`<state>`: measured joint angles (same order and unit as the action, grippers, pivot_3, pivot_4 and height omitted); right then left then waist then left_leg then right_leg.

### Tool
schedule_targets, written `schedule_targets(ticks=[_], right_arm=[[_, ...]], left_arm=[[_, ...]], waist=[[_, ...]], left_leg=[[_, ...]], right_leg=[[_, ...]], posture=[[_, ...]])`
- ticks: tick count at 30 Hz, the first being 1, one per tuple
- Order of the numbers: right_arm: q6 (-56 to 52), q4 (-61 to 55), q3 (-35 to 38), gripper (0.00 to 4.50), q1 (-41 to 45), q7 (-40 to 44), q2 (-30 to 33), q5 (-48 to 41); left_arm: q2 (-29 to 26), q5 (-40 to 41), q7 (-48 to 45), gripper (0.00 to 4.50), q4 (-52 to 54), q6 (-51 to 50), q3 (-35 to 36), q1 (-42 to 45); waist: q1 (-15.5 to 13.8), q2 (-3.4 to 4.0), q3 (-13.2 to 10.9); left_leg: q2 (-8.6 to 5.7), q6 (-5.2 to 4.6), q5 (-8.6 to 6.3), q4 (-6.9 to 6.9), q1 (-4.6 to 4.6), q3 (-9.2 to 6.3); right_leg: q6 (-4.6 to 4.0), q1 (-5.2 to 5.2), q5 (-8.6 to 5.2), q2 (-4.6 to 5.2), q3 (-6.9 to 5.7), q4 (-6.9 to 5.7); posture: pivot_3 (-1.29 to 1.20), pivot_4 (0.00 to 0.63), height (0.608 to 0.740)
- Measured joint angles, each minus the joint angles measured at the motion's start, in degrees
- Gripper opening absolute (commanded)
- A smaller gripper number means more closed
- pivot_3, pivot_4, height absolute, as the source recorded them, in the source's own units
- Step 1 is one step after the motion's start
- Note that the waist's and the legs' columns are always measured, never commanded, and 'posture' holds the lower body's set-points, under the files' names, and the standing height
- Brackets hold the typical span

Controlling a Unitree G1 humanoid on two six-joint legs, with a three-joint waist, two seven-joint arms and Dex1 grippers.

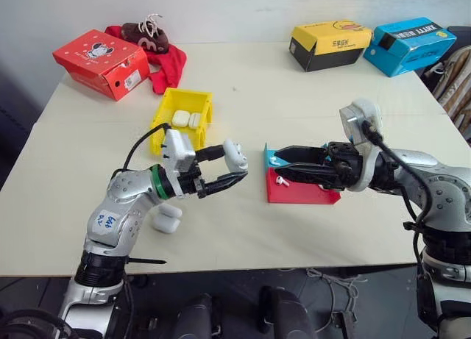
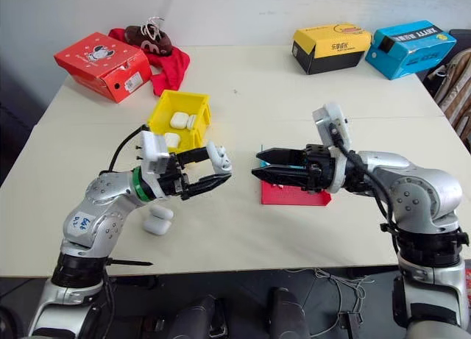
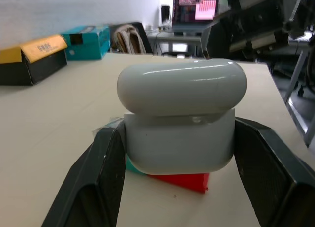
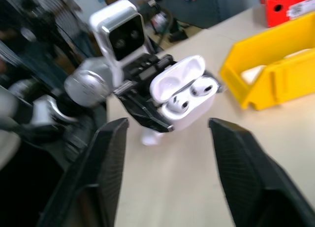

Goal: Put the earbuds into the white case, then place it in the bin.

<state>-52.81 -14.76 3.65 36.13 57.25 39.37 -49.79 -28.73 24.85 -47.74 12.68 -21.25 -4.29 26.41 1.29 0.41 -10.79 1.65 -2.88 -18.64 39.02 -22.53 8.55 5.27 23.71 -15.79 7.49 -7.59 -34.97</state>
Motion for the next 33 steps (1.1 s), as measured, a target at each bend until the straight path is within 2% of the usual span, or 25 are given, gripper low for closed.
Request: schedule_targets(ticks=[5,13,17,21,27,30,33], right_arm=[[8.68,-2.57,-6.89,0.03,4.51,-0.28,-3.39,7.89],[13.34,-2.89,-16.58,0.03,6.32,-1.68,-5.26,18.92],[12.24,-3.11,-17.88,0.03,6.32,-1.61,-1.62,21.84],[12.43,-2.99,-15.94,0.03,5.14,-1.23,0.71,22.59],[11.72,-3.21,-4.98,0.03,-3.81,-0.78,0.6,16.06],[16.33,-3.68,5.71,0.64,-13.79,-1.29,-0.25,13.39],[24.15,-2.88,14.36,1.62,-22.95,-2.92,-1.97,15.15]], left_arm=[[-0.95,-4.73,-0.75,2.81,-0.03,0.02,-4.91,2.12],[-0.05,-5.32,-0.06,2.81,0.05,-2.56,-5.68,2.22],[-0.08,-5.98,0.06,2.81,0.13,-3.55,-5.88,2.29],[-0.6,-6.19,-0.69,2.81,0.16,-3.08,-5.72,2.35],[-1.28,-3.7,-1.69,2.81,0.19,-2.91,-1.08,2.31],[-1.29,-0.16,2.16,2.81,0.39,-8.07,4.52,2.54],[-1.55,0.94,9.37,2.81,-2.11,-15.23,10.96,5.37]], waist=[[0.12,0.0,0.0],[-0.18,-0.01,-0.01],[-0.5,-0.02,-0.01],[-0.88,-0.03,-0.01],[-1.3,-0.07,-0.03],[-1.84,-0.11,-0.05],[-2.29,-0.2,-0.1]], left_leg=[[0.06,0.07,0.01,-0.04,0.0,0.02],[0.02,0.04,0.03,0.0,-0.04,0.02],[0.02,0.04,0.02,0.01,-0.04,0.01],[0.04,0.04,0.02,0.01,-0.04,0.01],[0.02,0.02,0.03,0.01,-0.06,-0.04],[0.0,-0.01,0.02,0.01,-0.07,-0.1],[-0.01,-0.04,0.04,0.01,-0.05,-0.07]], right_leg=[[0.0,0.02,0.0,-0.06,0.0,-0.07],[0.0,0.02,0.0,-0.03,-0.01,-0.06],[0.0,0.02,0.0,-0.03,-0.02,-0.05],[0.0,0.02,0.0,-0.03,-0.02,-0.04],[0.0,0.0,0.0,-0.02,-0.04,-0.03],[0.02,-0.06,0.01,-0.02,-0.1,0.02],[0.11,-0.09,0.06,-0.1,-0.07,0.03]], posture=[[0.0,0.15,0.74],[0.0,0.15,0.74],[0.0,0.15,0.74],[0.0,0.15,0.74],[0.0,0.15,0.74],[0.0,0.15,0.74],[0.0,0.15,0.74]])
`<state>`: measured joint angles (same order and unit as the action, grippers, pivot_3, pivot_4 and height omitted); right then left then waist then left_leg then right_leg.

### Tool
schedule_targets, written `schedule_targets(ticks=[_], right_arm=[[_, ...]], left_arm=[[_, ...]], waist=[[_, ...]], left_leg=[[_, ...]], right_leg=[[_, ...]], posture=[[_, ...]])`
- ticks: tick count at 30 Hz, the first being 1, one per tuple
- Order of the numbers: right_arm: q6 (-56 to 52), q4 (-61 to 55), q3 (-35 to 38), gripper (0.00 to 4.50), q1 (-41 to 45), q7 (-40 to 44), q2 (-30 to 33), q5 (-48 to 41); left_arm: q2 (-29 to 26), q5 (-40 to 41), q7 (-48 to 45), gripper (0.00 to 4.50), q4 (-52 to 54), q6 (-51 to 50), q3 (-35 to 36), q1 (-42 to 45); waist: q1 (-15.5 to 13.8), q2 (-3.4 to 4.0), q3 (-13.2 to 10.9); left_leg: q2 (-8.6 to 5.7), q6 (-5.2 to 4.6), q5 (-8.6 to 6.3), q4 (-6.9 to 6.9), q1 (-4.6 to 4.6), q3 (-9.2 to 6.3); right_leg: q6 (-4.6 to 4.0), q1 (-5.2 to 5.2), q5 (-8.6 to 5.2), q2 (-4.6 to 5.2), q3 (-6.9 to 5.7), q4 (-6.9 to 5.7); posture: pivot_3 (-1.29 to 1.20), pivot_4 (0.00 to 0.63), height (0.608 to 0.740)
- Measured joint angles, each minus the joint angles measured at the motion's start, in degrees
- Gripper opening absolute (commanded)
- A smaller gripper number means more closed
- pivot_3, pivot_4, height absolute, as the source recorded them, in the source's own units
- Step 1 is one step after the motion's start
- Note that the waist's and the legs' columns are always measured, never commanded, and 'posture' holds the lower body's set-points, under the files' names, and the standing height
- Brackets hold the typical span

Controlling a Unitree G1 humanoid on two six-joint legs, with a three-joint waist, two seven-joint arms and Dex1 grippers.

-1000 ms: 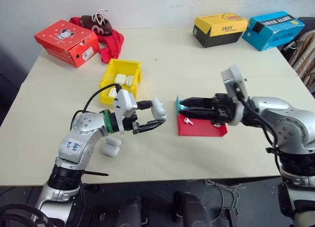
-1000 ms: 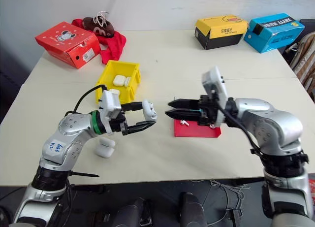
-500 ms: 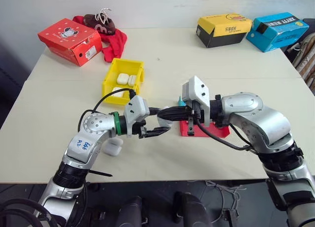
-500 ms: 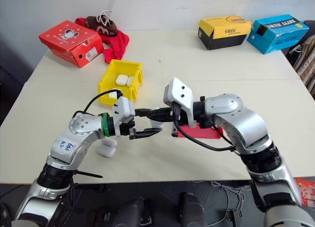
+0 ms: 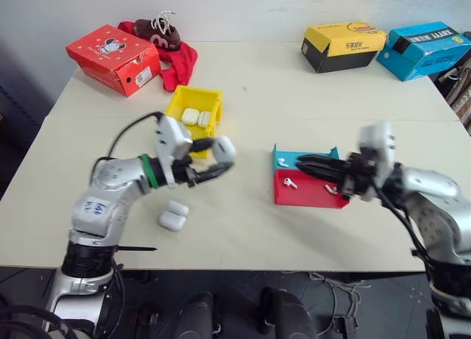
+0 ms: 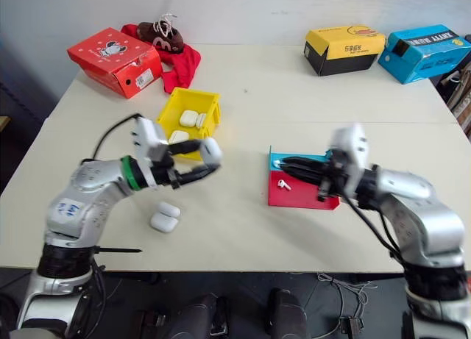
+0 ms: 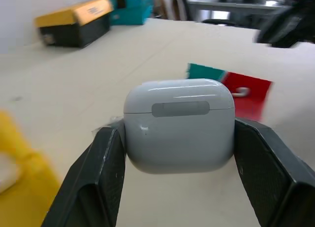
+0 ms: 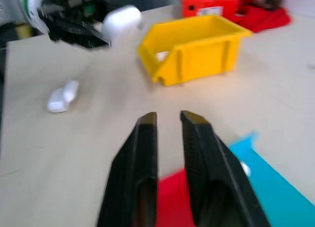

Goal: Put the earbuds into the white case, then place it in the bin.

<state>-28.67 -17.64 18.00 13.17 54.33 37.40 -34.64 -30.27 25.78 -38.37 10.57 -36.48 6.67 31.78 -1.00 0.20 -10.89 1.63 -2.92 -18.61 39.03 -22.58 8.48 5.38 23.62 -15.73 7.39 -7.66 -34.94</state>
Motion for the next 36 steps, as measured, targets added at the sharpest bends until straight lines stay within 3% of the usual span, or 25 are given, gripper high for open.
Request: schedule_targets(ticks=[6,8,9,14,19,24,27,31,36], right_arm=[[17.92,-0.7,4.83,3.78,-10.78,-3.21,-5.94,6.29],[23.55,-2.47,4.7,4.4,-13.73,-1.12,-7.86,5.83],[25.56,-3.08,4.65,4.48,-14.62,-0.33,-8.12,5.61],[28.96,-3.82,5.03,4.48,-17.58,0.47,-7.94,4.89],[29.9,-3.53,5.03,4.5,-18.1,-0.3,-7.81,4.85],[30.1,-0.74,5.14,4.5,-17.37,0.7,-5.27,4.38],[31.23,4.67,6.28,4.5,-15.66,4.11,-1.14,4.02],[33.94,15.19,7.55,4.5,-11.52,12.49,7.25,3.96],[42.03,33.11,4.66,4.5,-4.82,26.85,16.65,7.4]], left_arm=[[1.21,-1.06,9.61,2.81,-11.81,-2.96,4.94,11.02],[1.88,-3.58,12.18,2.81,-18.75,-1.55,4.5,14.26],[2.13,-4.61,12.74,2.81,-21.78,-0.66,4.18,15.15],[2.54,-9.26,11.05,2.81,-34.89,4.76,0.41,18.98],[2.89,-12.26,9.12,4.47,-43.74,11.87,-1.07,21.7],[1.53,-12.1,6.46,4.47,-40.74,13.95,-0.45,19.13],[-3.81,-11.93,1.53,4.47,-34.59,18.03,0.78,11.73],[-11.53,-10.72,-7.72,4.47,-24.32,28.23,5.71,-5.37],[-20.12,-10.89,-14.81,4.47,-18.72,37.63,16.44,-27.99]], waist=[[-0.22,-0.02,0.0],[-0.24,-0.02,0.0],[-0.23,-0.02,0.0],[-0.15,-0.07,0.0],[-0.07,-0.08,-0.01],[0.24,-0.08,-0.01],[1.28,-0.08,-0.01],[2.5,-0.09,-0.02],[2.75,-0.17,-0.06]], left_leg=[[0.0,0.05,0.07,-0.03,0.23,0.19],[0.06,0.12,0.09,-0.03,0.23,0.21],[0.07,0.14,0.08,-0.03,0.25,0.22],[0.12,0.15,0.08,-0.03,0.25,0.31],[0.14,0.17,0.08,-0.02,0.25,0.33],[0.15,0.17,0.08,-0.01,0.28,0.37],[0.19,0.2,0.06,-0.04,0.33,0.43],[0.27,0.21,0.02,-0.09,0.46,0.6],[0.23,0.21,-0.07,-0.08,0.53,0.57]], right_leg=[[0.06,-0.07,0.02,-0.31,0.06,-0.08],[0.06,-0.05,0.02,-0.54,0.05,-0.08],[0.07,-0.04,0.02,-0.6,0.06,-0.09],[0.07,0.0,0.02,-0.67,0.1,-0.08],[0.07,0.02,0.02,-0.67,0.12,-0.09],[0.07,0.03,0.02,-0.66,0.18,-0.12],[0.04,0.04,0.01,-0.65,0.21,-0.13],[-0.03,0.06,-0.04,-0.47,0.39,-0.15],[-0.2,0.12,-0.13,0.07,0.56,-0.07]], posture=[[0.0,0.15,0.74],[0.0,0.15,0.74],[0.0,0.15,0.74],[0.0,0.15,0.74],[0.0,0.15,0.74],[0.0,0.15,0.74],[0.0,0.15,0.74],[0.0,0.15,0.74],[0.0,0.15,0.74]])
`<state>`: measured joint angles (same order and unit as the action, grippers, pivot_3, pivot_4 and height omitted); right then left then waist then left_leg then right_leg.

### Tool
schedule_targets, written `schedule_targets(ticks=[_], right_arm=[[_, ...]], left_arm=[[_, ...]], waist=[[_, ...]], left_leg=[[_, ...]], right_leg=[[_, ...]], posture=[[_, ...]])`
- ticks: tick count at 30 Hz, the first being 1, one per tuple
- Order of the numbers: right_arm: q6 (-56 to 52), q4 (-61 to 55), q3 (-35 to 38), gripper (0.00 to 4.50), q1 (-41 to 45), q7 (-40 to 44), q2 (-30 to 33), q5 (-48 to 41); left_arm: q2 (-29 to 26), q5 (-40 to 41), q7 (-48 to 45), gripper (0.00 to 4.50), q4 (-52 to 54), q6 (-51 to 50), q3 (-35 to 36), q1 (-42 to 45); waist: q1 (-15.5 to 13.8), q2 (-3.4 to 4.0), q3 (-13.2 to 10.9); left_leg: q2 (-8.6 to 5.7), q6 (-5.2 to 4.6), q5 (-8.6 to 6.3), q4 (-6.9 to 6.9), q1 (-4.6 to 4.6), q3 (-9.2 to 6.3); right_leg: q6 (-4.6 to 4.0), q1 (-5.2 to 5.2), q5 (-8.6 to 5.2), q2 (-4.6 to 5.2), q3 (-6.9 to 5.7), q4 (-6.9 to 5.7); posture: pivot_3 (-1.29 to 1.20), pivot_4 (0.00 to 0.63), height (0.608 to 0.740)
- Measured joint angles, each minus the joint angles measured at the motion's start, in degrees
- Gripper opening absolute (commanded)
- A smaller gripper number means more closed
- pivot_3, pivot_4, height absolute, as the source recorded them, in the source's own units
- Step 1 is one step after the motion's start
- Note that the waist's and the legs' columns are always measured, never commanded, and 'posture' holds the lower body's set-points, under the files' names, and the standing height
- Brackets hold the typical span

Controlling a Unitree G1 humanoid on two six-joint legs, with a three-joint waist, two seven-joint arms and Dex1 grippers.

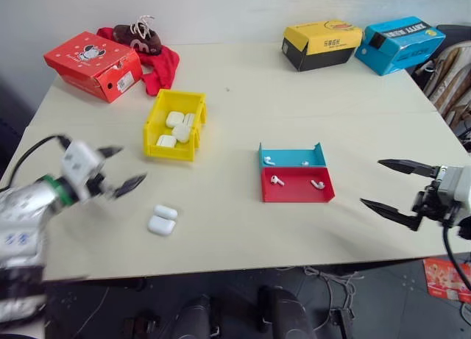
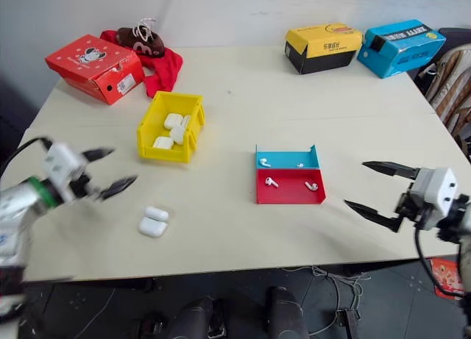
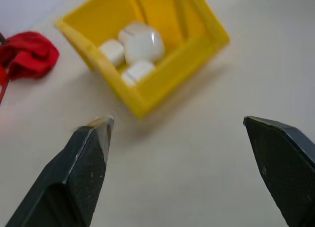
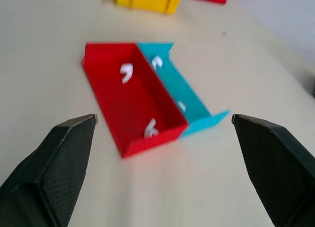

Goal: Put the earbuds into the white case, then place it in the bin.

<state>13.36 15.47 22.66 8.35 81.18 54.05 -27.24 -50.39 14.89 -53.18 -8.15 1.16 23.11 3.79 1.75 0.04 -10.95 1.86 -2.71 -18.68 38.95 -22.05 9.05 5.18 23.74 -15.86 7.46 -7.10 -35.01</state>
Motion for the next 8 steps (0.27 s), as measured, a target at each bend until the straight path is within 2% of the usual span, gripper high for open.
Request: schedule_targets(ticks=[4,8], right_arm=[[6.97,12.52,-1.94,4.5,6.54,5.34,2.07,2.31],[10.99,18.33,-2.52,4.5,9.55,5.63,2.0,3.85]], left_arm=[[-0.1,1.58,-3.03,4.47,3.88,0.61,8.11,-13.65],[1.43,2.3,-2.69,4.47,6.6,-0.09,10.97,-18.86]], waist=[[-0.45,0.11,-0.05],[-0.58,0.12,-0.05]], left_leg=[[-0.11,0.25,-0.27,-0.01,0.0,-0.14],[-0.12,0.29,-0.28,-0.02,-0.03,-0.23]], right_leg=[[-0.01,0.01,0.0,0.32,-0.05,-0.01],[-0.03,0.01,-0.01,0.37,-0.13,-0.01]], posture=[[0.0,0.15,0.74],[0.0,0.15,0.74]])
